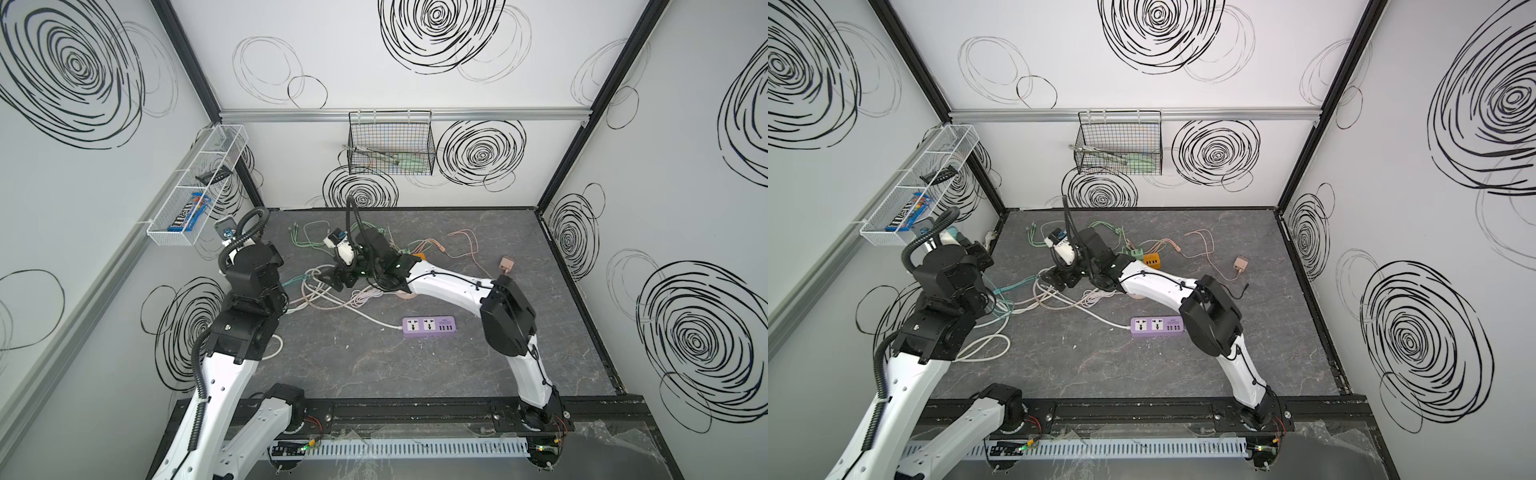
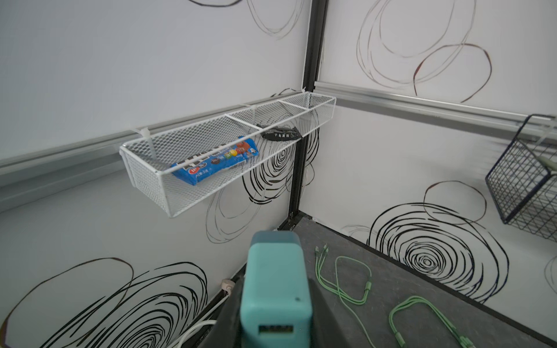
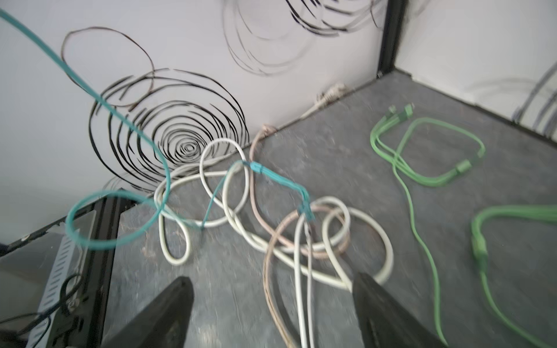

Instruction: Insert the plug

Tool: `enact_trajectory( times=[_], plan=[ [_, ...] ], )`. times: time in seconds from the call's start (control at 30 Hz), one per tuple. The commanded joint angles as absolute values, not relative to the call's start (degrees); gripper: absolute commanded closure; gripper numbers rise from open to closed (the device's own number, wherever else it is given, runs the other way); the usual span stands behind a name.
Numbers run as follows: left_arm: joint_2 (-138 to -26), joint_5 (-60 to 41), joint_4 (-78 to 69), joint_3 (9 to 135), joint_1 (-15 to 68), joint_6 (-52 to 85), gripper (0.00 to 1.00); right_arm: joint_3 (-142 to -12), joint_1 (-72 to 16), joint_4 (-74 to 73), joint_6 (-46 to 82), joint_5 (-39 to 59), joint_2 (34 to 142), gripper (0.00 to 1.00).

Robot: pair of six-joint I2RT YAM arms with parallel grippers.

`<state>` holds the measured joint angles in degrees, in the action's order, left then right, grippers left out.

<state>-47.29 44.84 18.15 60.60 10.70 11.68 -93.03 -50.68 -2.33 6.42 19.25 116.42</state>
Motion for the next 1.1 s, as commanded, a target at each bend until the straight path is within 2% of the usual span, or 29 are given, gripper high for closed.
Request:
enact_trajectory(
  times=[0.0,0.13,0.3,0.47,0.6,0.83,1.07],
  plan=[
    [-47.3,38.6,15.4,60.5,10.5,12.9,1.00,-85.1,-44.6,-9.6,5.2,25.3,105.6,0.03],
    [-49.4,26.7,15.0,59.1,11.3,13.3,1.00,-74.5,-39.8,-12.9,5.6,26.2,95.3,0.03],
    [-54.8,11.4,15.6,58.3,15.9,9.1,1.00,-63.1,-35.7,-15.0,6.9,14.6,83.2,0.03],
    [-61.0,8.1,18.6,59.9,25.5,1.5,1.00,-52.9,-31.5,-17.7,8.8,5.0,73.5,0.03],
    [-66.2,9.1,20.9,62.2,32.8,-4.1,1.00,-46.8,-28.2,-18.5,10.7,2.7,68.1,0.03],
    [-74.9,0.8,29.2,68.7,37.5,-11.0,1.00,-41.3,-24.4,-16.4,15.3,-3.4,62.3,0.03],
    [-83.8,-2.0,38.2,75.1,41.7,-16.3,1.00,-38.8,-17.9,-14.3,18.7,-2.3,59.6,0.03]
  ],
)
